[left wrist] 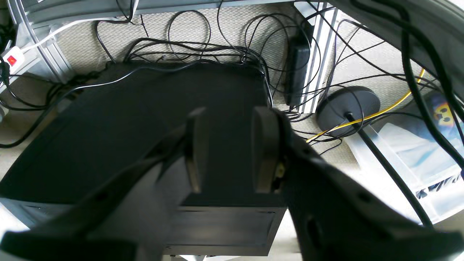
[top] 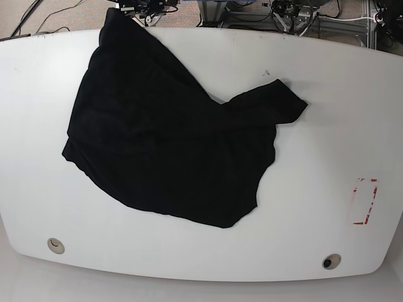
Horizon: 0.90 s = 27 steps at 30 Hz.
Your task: Layout the t-shirt on the table in an organized manner, then fold the t-shirt properly
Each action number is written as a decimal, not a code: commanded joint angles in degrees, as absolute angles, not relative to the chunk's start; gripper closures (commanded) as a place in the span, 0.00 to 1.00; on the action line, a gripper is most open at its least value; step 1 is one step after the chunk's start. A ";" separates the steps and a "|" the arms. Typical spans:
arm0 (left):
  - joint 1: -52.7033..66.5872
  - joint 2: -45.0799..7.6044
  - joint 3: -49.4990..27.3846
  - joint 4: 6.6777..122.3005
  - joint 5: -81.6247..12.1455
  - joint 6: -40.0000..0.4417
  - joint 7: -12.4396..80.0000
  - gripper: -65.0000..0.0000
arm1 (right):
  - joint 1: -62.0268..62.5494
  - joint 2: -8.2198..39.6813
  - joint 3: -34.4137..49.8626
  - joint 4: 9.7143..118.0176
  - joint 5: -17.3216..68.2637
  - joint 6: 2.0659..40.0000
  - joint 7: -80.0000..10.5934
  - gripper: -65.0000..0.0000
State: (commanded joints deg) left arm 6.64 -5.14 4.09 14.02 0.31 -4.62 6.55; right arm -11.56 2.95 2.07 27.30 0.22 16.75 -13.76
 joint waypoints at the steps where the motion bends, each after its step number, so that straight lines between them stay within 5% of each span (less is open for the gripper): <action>1: 6.64 -5.14 4.09 14.02 0.31 -4.62 6.55 0.71 | -11.56 2.59 2.07 27.30 0.22 16.75 -13.76 0.84; 27: 9.54 -5.32 4.00 15.43 0.22 -4.62 1.27 0.71 | -12.70 0.84 2.24 27.56 0.13 16.75 -10.59 0.85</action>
State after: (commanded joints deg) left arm 9.54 -5.32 4.00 15.43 0.22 -4.62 1.27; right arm -12.70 0.84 2.24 27.56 0.13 16.75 -10.59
